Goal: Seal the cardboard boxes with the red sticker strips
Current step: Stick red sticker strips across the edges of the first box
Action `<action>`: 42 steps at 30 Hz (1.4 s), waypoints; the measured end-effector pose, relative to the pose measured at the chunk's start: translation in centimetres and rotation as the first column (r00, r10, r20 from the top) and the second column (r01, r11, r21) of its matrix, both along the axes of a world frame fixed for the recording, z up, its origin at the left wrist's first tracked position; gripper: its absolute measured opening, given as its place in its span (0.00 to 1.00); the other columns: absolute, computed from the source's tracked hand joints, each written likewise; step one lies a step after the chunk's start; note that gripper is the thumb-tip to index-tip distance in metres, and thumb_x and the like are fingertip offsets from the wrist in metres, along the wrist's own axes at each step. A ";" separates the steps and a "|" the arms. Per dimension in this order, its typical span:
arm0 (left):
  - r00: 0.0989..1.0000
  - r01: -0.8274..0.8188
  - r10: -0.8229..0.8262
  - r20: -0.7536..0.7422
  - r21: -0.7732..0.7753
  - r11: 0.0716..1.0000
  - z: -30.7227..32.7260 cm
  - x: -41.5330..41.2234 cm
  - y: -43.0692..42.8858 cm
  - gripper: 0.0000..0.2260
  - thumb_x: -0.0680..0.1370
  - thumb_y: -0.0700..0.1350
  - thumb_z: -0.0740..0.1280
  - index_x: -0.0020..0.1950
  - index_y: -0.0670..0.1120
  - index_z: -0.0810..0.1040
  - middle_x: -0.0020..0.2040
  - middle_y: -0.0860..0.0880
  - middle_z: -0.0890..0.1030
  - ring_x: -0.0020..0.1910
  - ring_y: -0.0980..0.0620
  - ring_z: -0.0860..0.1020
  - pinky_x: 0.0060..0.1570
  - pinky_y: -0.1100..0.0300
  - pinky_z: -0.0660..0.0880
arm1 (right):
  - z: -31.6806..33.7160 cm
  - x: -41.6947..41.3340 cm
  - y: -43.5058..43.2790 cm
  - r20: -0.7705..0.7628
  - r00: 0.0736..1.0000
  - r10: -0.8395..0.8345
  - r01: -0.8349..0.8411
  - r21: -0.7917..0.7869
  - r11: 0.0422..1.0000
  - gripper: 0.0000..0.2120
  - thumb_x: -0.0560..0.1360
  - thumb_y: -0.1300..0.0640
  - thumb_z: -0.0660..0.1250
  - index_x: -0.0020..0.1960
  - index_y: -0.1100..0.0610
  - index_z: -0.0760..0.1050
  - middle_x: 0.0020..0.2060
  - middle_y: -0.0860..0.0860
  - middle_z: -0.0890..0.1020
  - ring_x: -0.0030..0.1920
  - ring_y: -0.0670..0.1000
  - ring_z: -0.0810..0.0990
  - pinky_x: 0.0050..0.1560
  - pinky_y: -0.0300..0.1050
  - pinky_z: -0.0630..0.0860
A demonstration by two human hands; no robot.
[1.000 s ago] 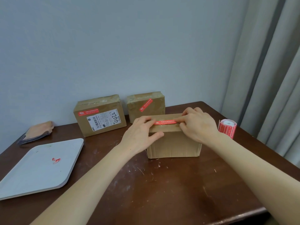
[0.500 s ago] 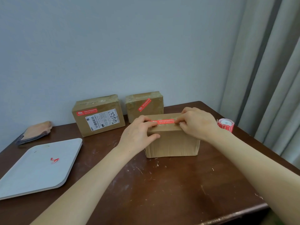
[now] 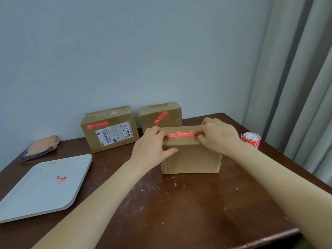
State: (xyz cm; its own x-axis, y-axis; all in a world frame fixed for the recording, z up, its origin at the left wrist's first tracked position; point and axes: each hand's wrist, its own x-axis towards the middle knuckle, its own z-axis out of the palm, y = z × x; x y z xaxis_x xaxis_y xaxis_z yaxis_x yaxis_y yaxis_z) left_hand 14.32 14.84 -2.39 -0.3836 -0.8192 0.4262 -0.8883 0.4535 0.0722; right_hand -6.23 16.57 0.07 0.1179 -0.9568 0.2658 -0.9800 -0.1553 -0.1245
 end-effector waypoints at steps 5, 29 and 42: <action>0.998 0.009 -0.012 0.070 0.031 0.999 -0.5 -1.2 -0.7 0.32 0.71 0.67 0.64 0.72 0.58 0.63 0.66 0.51 0.67 0.65 0.51 0.63 0.54 0.59 0.71 | -1.1 1.5 -0.1 -0.076 0.996 0.047 -0.048 -0.012 0.999 0.20 0.81 0.50 0.50 0.72 0.39 0.64 0.63 0.50 0.70 0.62 0.55 0.67 0.58 0.50 0.68; 0.994 0.052 -0.051 -0.095 0.006 0.999 -0.5 0.4 0.0 0.20 0.74 0.55 0.68 0.65 0.52 0.75 0.62 0.55 0.73 0.57 0.56 0.74 0.50 0.64 0.70 | 0.0 0.5 -0.4 0.000 1.000 0.009 -0.009 0.072 0.997 0.17 0.81 0.53 0.53 0.63 0.38 0.75 0.63 0.46 0.73 0.61 0.51 0.69 0.50 0.45 0.67; 1.000 0.025 -0.025 -0.016 0.004 1.000 -0.6 0.5 -0.7 0.26 0.73 0.59 0.67 0.68 0.51 0.71 0.63 0.54 0.70 0.62 0.55 0.66 0.55 0.62 0.70 | -0.1 0.5 -0.9 0.005 1.000 0.001 -0.001 0.054 0.999 0.17 0.81 0.54 0.54 0.64 0.41 0.75 0.60 0.49 0.73 0.60 0.52 0.70 0.49 0.45 0.68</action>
